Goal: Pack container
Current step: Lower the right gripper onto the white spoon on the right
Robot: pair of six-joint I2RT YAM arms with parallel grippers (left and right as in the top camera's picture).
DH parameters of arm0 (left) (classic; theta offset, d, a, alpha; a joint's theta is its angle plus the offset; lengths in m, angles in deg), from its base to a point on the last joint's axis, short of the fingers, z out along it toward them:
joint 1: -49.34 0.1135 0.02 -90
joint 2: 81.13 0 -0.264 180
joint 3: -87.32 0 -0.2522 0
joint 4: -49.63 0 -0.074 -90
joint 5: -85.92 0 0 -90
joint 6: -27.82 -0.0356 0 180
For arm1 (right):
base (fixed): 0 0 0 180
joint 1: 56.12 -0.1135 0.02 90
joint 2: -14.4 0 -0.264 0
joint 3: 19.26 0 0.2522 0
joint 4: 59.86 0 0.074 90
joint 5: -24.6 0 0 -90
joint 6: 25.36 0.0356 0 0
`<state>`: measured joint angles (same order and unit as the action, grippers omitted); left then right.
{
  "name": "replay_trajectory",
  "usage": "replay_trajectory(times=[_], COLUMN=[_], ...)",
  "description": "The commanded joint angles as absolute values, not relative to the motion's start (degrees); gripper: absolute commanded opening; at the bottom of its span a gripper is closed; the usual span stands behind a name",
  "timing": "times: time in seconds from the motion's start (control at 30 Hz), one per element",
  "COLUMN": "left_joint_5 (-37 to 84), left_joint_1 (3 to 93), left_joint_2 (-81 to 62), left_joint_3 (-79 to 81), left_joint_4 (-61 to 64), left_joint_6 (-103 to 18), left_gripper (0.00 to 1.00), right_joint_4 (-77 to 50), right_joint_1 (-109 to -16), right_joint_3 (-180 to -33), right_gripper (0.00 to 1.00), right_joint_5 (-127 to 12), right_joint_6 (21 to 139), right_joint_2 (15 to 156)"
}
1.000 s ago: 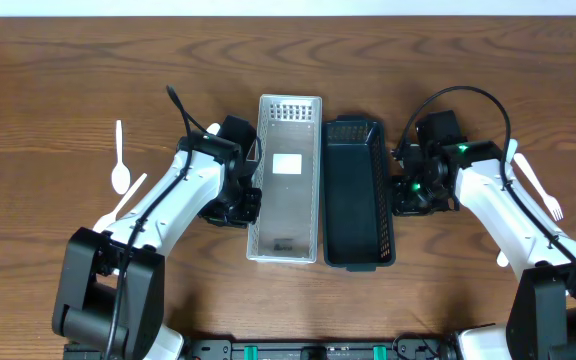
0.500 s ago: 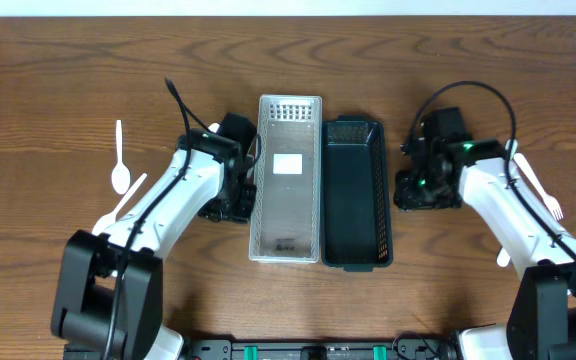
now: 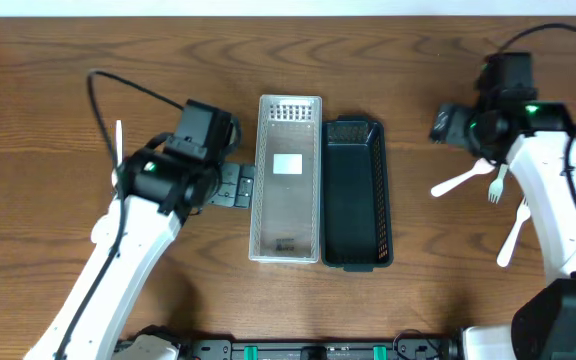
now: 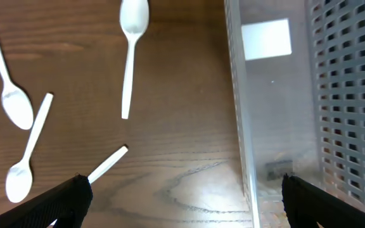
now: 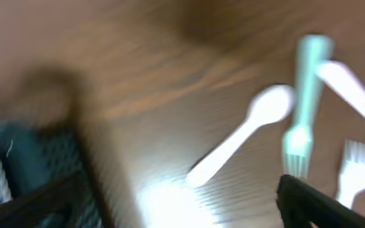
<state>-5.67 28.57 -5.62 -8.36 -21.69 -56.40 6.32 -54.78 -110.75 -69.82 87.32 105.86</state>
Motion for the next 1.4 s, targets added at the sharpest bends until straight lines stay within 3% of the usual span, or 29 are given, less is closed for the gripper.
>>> replay_trajectory(times=[0.0, 0.5, 1.37], left_joint_5=[-6.5, -6.5, -6.5], left_joint_1=[28.4, 28.4, 28.4], left_joint_2=[-8.2, -8.8, -8.8], left_joint_3=[-7.6, -7.6, -7.6], left_joint_4=[-22.2, -22.4, -22.4], left_joint_6=[-55.0, -54.4, -53.7], left_gripper=[0.98, 0.98, 0.98], right_joint_4=[6.4, 1.0, -4.8], right_joint_1=[-52.2, -49.6, -46.0], right_joint_3=[-111.2, -111.1, -111.0], right_gripper=[0.99, 0.99, 0.99], right_joint_5=[-78.6, -76.9, -72.9], right_joint_6=[103.8, 105.7, 103.1], right_joint_2=[106.5, 124.2, 131.7])
